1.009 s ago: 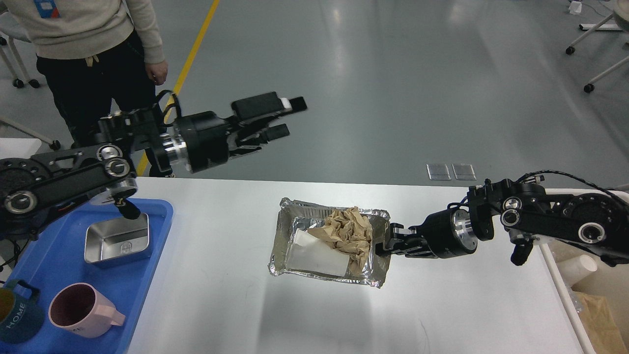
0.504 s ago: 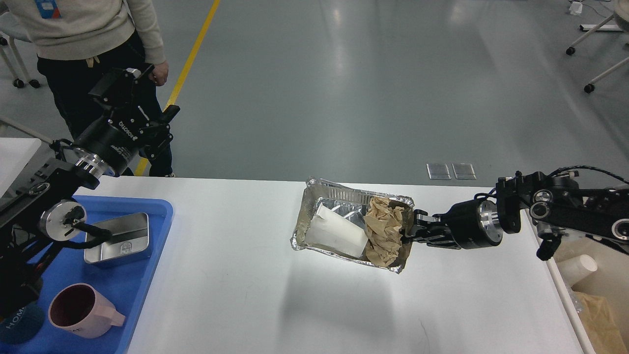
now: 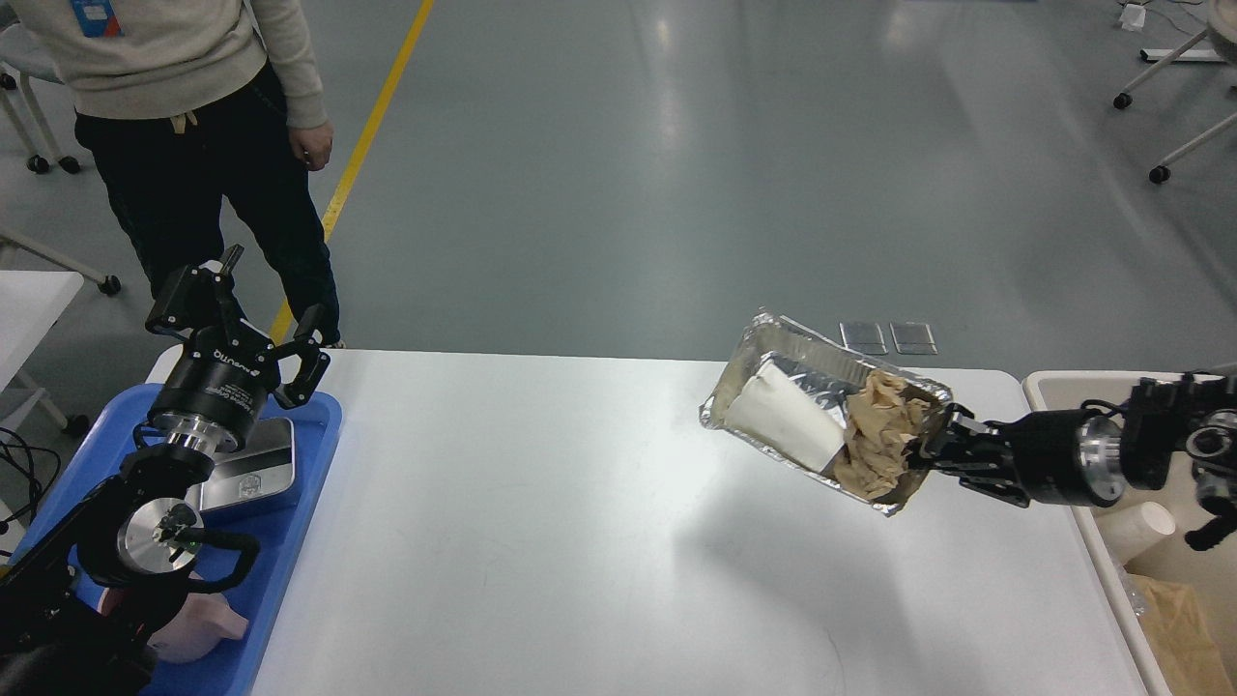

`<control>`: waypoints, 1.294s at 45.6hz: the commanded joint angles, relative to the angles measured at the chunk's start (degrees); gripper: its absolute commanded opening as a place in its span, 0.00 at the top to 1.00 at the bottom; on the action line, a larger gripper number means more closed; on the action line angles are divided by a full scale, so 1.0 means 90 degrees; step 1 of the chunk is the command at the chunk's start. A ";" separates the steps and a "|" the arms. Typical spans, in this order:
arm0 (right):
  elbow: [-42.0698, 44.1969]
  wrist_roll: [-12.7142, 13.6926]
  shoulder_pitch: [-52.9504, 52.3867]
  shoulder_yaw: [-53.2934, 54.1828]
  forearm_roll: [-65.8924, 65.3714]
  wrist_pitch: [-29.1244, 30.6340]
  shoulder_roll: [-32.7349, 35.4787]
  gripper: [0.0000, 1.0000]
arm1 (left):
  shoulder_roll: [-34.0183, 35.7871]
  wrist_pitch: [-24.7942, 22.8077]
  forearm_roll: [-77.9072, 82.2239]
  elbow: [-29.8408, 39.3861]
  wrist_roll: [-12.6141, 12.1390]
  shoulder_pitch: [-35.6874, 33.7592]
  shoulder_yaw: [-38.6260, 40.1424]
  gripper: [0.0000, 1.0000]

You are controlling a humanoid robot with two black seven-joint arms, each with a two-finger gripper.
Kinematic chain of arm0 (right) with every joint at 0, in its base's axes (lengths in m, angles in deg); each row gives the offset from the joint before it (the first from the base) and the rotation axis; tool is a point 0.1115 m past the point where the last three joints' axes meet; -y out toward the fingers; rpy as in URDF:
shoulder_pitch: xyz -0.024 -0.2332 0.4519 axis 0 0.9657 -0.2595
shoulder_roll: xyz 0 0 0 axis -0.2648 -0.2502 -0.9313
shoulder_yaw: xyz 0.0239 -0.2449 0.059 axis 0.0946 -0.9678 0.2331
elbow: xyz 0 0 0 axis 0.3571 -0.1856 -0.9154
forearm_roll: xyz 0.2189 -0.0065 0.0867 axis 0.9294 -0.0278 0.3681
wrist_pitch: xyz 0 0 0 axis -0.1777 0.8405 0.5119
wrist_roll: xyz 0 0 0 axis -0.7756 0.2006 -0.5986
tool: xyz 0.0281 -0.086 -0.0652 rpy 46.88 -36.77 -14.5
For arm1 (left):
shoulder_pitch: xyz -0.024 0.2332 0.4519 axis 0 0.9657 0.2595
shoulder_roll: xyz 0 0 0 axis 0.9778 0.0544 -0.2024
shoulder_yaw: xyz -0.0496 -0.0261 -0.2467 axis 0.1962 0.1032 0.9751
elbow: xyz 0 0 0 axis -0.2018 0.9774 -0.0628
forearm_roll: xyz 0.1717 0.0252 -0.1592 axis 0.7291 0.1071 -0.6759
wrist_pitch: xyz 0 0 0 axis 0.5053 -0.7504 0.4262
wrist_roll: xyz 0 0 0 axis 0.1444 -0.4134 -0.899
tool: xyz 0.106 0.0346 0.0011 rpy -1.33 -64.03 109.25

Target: Tidy desktop

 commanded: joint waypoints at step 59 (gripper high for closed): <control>0.3686 -0.0062 0.2985 0.0062 0.4914 -0.1000 0.0638 0.00 | -0.0566 -0.1019 -0.0350 -0.1844 -0.0050 0.0020 0.0345 0.04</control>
